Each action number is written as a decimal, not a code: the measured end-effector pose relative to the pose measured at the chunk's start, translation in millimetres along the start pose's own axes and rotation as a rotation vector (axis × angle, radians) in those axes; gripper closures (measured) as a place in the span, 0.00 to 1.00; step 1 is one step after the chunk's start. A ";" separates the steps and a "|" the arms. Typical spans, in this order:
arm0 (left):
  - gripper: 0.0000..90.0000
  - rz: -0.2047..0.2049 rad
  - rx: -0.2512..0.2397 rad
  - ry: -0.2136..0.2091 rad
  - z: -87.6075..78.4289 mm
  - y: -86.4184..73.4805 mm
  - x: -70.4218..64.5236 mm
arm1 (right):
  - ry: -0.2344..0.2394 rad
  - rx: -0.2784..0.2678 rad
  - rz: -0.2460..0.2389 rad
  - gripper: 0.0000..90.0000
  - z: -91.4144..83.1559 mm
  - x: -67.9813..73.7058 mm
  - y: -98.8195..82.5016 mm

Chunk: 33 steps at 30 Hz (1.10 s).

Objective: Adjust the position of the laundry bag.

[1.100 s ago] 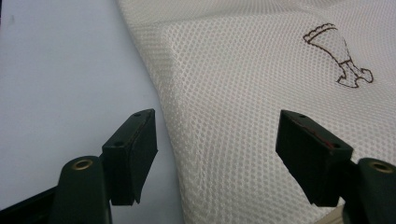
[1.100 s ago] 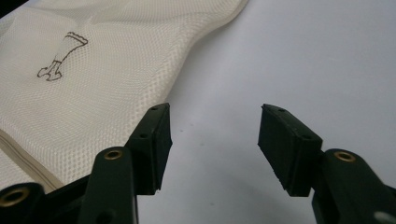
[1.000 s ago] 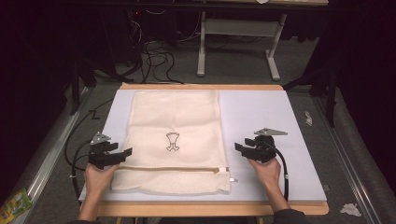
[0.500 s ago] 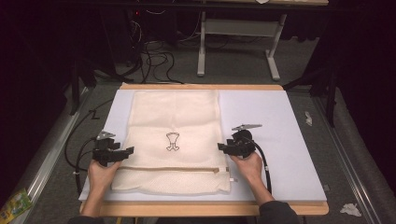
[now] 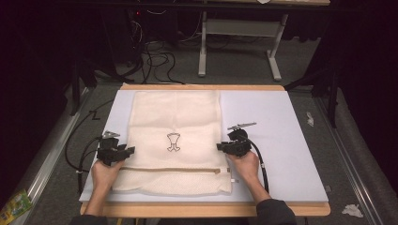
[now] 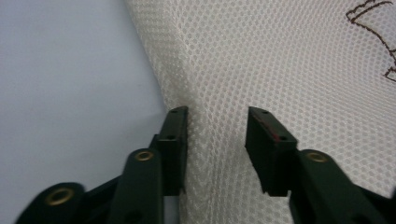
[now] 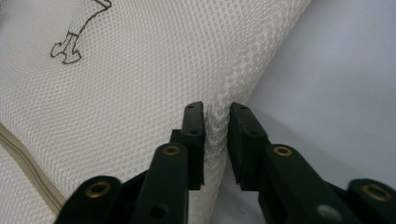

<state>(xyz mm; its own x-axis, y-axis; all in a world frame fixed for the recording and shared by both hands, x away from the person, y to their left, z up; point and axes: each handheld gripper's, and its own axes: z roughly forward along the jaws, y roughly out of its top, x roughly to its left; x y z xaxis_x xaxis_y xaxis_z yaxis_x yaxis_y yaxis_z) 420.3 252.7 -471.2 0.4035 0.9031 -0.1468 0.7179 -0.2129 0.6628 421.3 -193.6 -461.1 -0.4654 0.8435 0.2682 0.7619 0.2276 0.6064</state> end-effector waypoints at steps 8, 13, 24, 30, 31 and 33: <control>0.97 -0.017 -0.032 -0.063 -9.6 10.1 0.0 | 0.008 -0.040 -0.041 0.98 -6.4 2.6 1.4; 0.97 0.005 -0.066 -0.087 -14.2 16.4 -8.3 | 0.002 -0.066 -0.038 0.98 -16.8 -2.9 0.4; 0.97 0.052 -0.082 -0.123 -8.6 30.6 -32.6 | -0.029 -0.102 -0.010 0.98 -36.1 -23.9 -8.0; 0.97 0.067 -0.090 -0.143 -4.4 38.7 -45.7 | -0.050 -0.121 0.002 0.98 -51.4 -35.3 -10.2; 0.97 0.072 -0.089 -0.148 -3.9 40.3 -48.4 | -0.053 -0.129 0.014 0.98 -56.0 -39.3 -11.4; 0.97 0.072 -0.098 -0.168 -4.1 44.0 -51.9 | -0.068 -0.133 0.009 0.98 -60.1 -42.7 -12.0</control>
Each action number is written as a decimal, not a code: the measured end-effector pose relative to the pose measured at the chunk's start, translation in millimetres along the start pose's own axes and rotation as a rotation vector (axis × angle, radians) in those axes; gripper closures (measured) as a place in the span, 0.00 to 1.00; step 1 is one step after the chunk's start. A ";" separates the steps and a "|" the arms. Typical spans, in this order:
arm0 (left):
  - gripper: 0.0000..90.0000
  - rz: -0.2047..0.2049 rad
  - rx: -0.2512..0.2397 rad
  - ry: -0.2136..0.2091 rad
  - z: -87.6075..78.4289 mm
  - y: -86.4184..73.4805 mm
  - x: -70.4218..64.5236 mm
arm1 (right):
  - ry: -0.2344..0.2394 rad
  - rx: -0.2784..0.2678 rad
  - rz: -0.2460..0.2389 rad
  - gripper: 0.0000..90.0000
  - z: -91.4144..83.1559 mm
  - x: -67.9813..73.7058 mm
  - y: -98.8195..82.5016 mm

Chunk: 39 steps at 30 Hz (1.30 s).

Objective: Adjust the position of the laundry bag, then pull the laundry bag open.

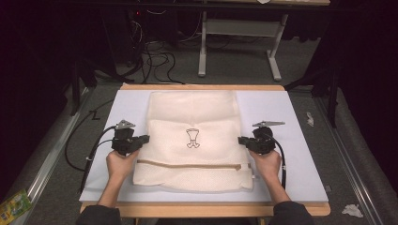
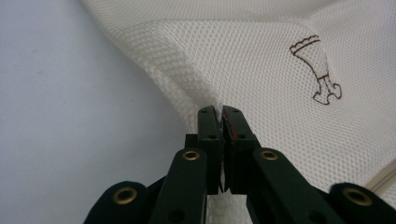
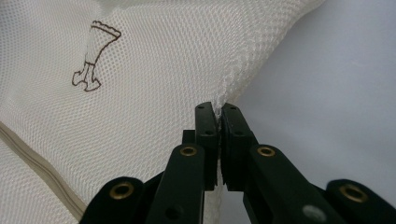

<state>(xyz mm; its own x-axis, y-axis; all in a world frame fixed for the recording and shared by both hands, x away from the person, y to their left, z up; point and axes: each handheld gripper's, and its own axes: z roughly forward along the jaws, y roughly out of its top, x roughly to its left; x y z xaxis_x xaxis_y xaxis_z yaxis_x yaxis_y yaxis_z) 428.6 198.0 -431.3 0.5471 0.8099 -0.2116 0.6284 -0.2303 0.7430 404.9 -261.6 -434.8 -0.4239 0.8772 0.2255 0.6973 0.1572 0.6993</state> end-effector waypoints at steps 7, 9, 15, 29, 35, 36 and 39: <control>0.97 -0.015 -0.032 -0.048 6.5 5.3 -12.6 | -0.028 -0.018 0.019 0.98 -15.1 -14.6 -3.0; 0.97 -0.014 -0.033 -0.052 8.1 5.5 -14.5 | -0.038 -0.015 0.021 0.98 -17.2 -16.5 -3.2; 0.97 0.003 -0.030 -0.065 16.4 9.6 -23.7 | -0.072 -0.017 0.023 0.98 -25.1 -26.9 -5.8; 0.97 0.034 -0.020 -0.058 31.2 13.3 -38.0 | -0.105 -0.026 0.044 0.97 -37.6 -44.7 -11.3; 0.96 0.048 -0.011 -0.040 33.2 11.0 -40.1 | -0.111 -0.021 0.043 0.97 -35.7 -46.4 -11.9; 0.96 0.052 0.000 -0.033 34.6 9.9 -40.6 | -0.111 -0.013 0.037 0.97 -35.5 -46.4 -12.2; 0.96 0.058 0.005 -0.025 35.1 8.8 -41.4 | -0.110 -0.012 0.035 0.96 -35.4 -46.9 -12.3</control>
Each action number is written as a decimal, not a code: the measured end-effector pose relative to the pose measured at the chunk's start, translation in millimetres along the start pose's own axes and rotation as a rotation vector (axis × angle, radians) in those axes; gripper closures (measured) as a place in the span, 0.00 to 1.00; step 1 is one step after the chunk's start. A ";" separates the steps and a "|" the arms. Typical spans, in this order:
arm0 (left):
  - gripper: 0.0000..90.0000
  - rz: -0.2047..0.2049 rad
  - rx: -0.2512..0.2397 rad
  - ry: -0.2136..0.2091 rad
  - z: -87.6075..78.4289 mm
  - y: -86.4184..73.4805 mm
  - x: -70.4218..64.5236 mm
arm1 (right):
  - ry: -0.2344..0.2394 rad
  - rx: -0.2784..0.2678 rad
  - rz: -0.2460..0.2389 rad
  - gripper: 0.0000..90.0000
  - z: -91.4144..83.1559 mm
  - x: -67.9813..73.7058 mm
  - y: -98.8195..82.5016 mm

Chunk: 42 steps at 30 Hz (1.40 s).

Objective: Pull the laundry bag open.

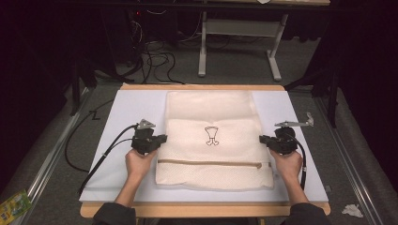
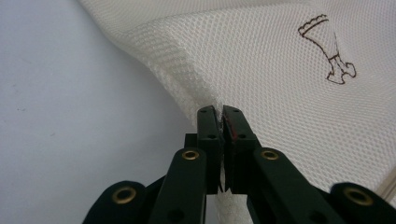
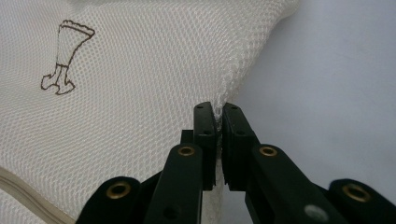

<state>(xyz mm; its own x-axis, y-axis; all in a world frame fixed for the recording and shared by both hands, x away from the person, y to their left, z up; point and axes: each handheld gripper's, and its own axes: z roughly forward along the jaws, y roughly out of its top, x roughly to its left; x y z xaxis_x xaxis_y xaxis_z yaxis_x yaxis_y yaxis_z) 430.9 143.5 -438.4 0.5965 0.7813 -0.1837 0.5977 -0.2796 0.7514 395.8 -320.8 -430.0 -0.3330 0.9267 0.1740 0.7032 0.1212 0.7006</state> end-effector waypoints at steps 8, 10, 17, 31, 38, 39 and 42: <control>0.95 0.030 0.029 0.038 3.9 -4.6 -3.5 | 0.002 0.009 -0.008 0.95 3.0 -2.1 -2.8; 0.93 0.041 0.038 0.049 5.5 -5.9 -4.2 | 0.004 0.012 -0.005 0.93 4.5 -2.7 -5.1; 0.82 0.089 0.032 0.087 5.7 -10.7 -6.6 | 0.001 -0.014 0.015 0.64 4.6 -9.8 -21.3; 0.62 0.090 -0.052 0.051 -5.0 -20.9 -34.0 | 0.052 -0.059 0.012 0.56 -7.0 -9.1 -50.6; 0.60 0.163 -0.060 0.080 -4.7 -18.6 -56.8 | 0.078 -0.024 0.042 0.56 -1.1 -9.8 -54.5; 0.60 0.189 -0.051 0.077 -1.1 -19.0 -65.3 | 0.094 -0.019 0.049 0.56 1.3 -9.7 -56.5; 0.60 0.214 -0.041 0.074 3.3 -18.9 -74.0 | 0.108 -0.005 0.049 0.56 4.4 -7.8 -57.6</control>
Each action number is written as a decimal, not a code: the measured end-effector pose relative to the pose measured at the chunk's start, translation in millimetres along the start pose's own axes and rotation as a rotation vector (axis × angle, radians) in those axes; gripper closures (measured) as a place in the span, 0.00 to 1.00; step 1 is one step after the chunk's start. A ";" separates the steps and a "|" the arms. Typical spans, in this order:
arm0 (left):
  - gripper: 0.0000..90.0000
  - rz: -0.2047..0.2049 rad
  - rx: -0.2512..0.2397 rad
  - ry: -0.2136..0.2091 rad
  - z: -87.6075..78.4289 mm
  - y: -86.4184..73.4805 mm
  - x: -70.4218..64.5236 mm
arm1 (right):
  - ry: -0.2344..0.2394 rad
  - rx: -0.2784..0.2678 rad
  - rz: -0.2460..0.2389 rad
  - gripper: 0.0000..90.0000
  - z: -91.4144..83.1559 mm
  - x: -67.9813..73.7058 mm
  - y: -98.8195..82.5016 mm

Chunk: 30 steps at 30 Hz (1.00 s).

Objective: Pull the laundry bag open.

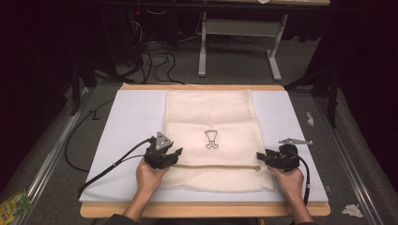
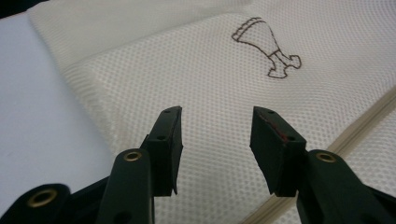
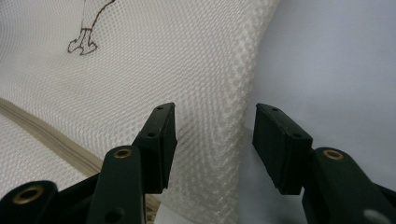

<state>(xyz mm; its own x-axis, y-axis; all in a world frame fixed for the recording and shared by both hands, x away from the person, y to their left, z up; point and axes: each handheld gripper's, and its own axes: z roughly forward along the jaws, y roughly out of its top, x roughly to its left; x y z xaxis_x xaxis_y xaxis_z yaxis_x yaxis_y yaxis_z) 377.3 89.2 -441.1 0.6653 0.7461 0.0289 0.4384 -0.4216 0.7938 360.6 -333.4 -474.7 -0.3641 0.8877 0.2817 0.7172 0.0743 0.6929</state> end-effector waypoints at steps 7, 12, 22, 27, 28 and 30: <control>0.59 0.003 0.015 -0.072 13.9 16.4 -18.9 | 0.032 0.005 -0.014 0.62 4.8 4.0 0.2; 0.59 -0.002 0.007 -0.103 18.7 24.8 -27.0 | 0.034 0.019 -0.033 0.81 5.4 4.3 0.5; 0.56 0.026 0.010 -0.172 31.1 35.7 -48.7 | 0.066 -0.024 -0.079 0.97 -4.6 7.3 5.8; 0.54 0.042 0.019 -0.194 37.7 41.0 -60.8 | 0.063 -0.036 -0.094 0.97 -9.7 10.9 9.5; 0.54 0.042 0.019 -0.194 37.7 41.0 -60.8 | 0.063 -0.036 -0.094 0.97 -9.7 10.9 9.5; 0.54 0.033 0.021 -0.219 39.4 43.1 -64.6 | 0.063 -0.044 -0.097 0.97 -11.1 11.9 10.7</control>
<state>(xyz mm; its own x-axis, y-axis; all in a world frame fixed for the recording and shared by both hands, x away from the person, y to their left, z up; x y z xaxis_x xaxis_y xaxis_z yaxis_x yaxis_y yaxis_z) 377.0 2.5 -432.6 0.7939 0.6028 -0.0795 0.4246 -0.4562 0.7820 357.4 -327.0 -456.6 -0.4678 0.8472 0.2519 0.6503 0.1369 0.7472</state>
